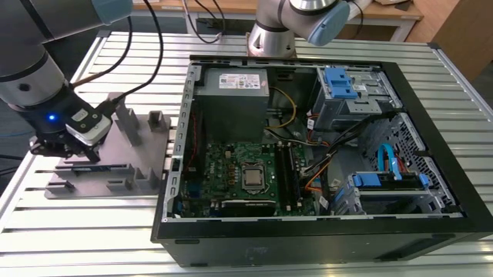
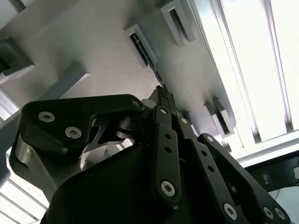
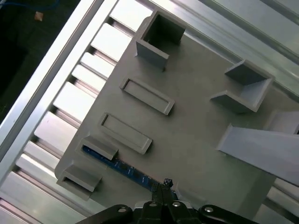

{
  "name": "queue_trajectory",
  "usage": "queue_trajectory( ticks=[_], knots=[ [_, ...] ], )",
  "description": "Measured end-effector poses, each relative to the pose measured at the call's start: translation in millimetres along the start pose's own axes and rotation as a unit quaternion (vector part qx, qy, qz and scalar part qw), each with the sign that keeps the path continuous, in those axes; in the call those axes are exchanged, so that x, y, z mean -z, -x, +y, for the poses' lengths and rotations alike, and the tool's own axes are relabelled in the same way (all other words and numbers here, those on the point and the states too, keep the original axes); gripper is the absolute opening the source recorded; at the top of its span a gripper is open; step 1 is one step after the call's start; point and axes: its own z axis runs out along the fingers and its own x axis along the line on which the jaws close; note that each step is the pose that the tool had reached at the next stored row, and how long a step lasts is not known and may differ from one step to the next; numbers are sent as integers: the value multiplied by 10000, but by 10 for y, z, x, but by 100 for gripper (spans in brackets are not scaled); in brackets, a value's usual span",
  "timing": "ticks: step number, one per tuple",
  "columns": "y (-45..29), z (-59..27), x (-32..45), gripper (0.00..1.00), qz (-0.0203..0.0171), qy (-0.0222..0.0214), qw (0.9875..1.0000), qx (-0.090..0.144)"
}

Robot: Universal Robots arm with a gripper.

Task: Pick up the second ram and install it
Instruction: 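Pick up the second ram and move it above second insertion slot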

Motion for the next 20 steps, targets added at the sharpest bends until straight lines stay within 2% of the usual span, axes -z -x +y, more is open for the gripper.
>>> queue_trajectory(
  ticks=[4,9,15,20],
  knots=[
    [0,0,0,11,0,7,9996,276],
    [0,0,-1,11,-1,15,9981,612],
    [0,0,0,11,0,23,9953,971],
    [0,0,0,11,0,30,9921,1255]
  ],
)
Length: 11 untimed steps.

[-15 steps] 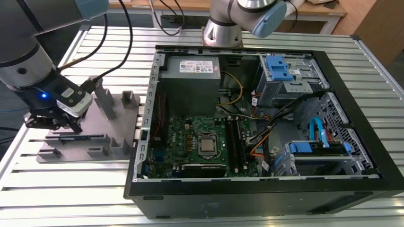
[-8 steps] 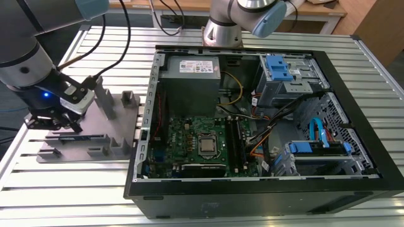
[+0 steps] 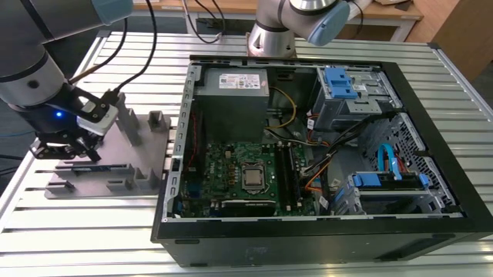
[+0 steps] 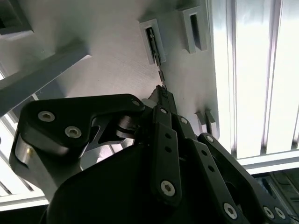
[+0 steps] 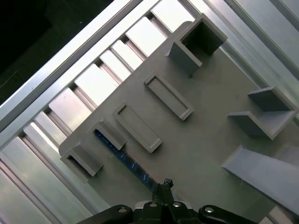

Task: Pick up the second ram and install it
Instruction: 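Pick up the second ram and move it above second insertion slot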

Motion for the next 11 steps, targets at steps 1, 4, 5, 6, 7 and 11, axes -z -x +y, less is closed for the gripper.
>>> queue_trajectory(
  ticks=[1,4,5,6,7,11],
  knots=[
    [0,0,0,11,0,1,10000,57],
    [0,0,0,11,0,6,9997,230],
    [0,0,0,11,0,7,9996,287],
    [0,0,0,11,0,8,9994,344],
    [0,0,0,11,0,10,9992,404],
    [0,0,0,11,0,15,9979,645]
  ],
)
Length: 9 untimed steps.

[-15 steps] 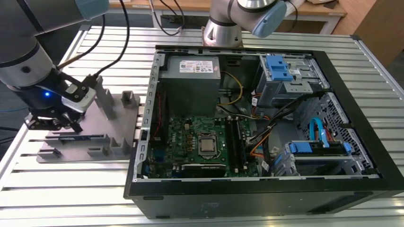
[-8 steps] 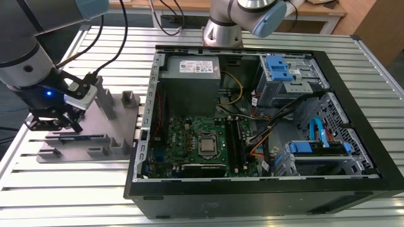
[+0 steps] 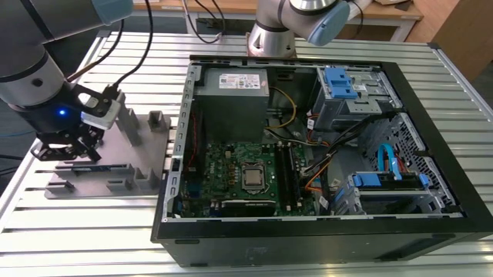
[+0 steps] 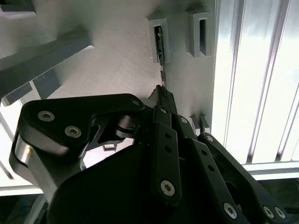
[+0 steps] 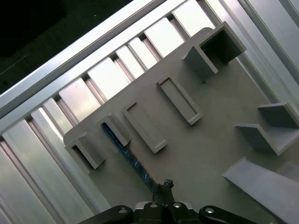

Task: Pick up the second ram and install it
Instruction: 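Pick up the second ram and move it above second insertion slot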

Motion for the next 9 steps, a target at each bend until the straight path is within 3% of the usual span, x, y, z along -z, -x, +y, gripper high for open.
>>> queue_trajectory(
  ticks=[9],
  knots=[
    [0,0,0,11,0,12,9987,507]
  ],
)
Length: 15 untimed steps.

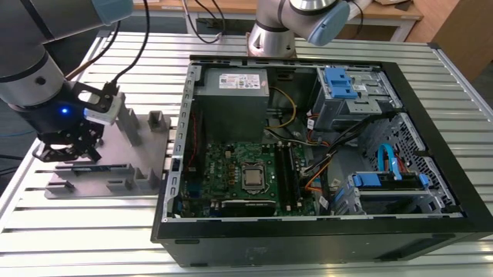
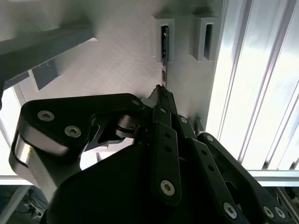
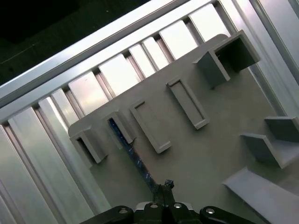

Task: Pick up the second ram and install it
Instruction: 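Pick up the second ram and move it above second insertion slot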

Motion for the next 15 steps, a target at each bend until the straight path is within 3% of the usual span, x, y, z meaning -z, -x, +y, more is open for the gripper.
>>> queue_trajectory(
  ticks=[8,15],
  knots=[
    [0,0,0,11,0,10,9992,410],
    [0,0,0,11,0,18,9971,760]
  ],
)
